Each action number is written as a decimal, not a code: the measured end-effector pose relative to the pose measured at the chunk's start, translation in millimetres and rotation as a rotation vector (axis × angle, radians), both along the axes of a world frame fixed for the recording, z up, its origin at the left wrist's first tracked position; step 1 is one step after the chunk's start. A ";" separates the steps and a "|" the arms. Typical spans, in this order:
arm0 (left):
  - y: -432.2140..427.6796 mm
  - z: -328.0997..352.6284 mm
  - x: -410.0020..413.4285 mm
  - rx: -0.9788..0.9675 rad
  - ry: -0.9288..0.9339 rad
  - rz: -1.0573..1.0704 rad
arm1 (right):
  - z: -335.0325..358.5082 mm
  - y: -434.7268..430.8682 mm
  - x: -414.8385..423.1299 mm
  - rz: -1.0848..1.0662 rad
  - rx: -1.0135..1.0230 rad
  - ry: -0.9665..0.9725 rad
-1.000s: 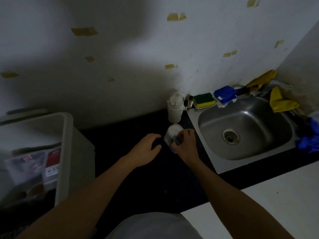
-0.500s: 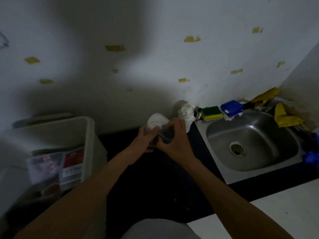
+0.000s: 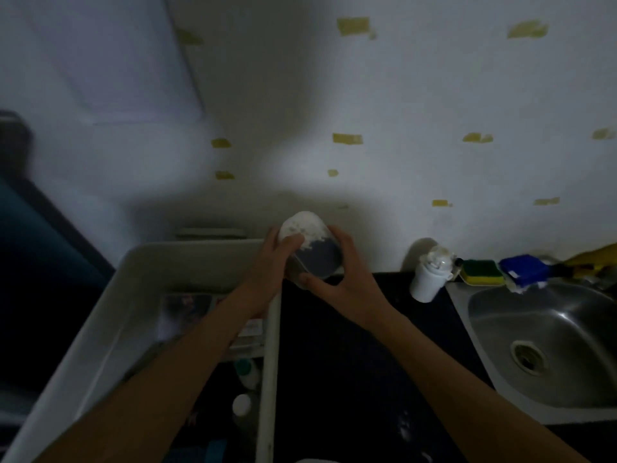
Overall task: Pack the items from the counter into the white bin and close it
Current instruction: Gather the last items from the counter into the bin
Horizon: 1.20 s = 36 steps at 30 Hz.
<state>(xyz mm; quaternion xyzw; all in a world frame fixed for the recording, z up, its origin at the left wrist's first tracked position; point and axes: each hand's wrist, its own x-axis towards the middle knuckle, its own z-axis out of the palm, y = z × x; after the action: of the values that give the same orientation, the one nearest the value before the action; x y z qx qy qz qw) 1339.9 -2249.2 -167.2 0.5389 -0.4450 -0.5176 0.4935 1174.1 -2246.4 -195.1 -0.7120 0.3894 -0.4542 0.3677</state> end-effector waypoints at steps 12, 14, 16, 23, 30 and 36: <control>55.5 -14.3 148.1 0.280 0.598 0.270 | -4.3 8.3 159.5 0.299 0.533 0.025; 63.4 -20.1 168.1 0.321 0.657 0.284 | -15.0 8.5 179.0 0.305 0.594 0.076; 70.1 -26.8 184.1 0.357 0.656 0.296 | -27.6 10.0 194.2 0.313 0.641 0.118; 80.3 -72.2 233.0 0.422 0.387 0.413 | -69.4 17.6 234.7 0.311 0.646 0.245; 83.0 -103.2 254.4 0.447 -0.111 0.277 | -105.1 16.0 256.6 0.243 0.433 0.482; 87.5 -115.8 257.1 0.436 -0.242 0.223 | -120.7 20.7 271.6 0.173 0.346 0.539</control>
<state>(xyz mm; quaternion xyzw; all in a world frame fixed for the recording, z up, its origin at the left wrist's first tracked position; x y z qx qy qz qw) 1596.9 -2161.7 -283.0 0.7361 -0.3166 -0.4756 0.3630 1445.7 -2225.8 -315.8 -0.7641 0.4819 -0.1436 0.4041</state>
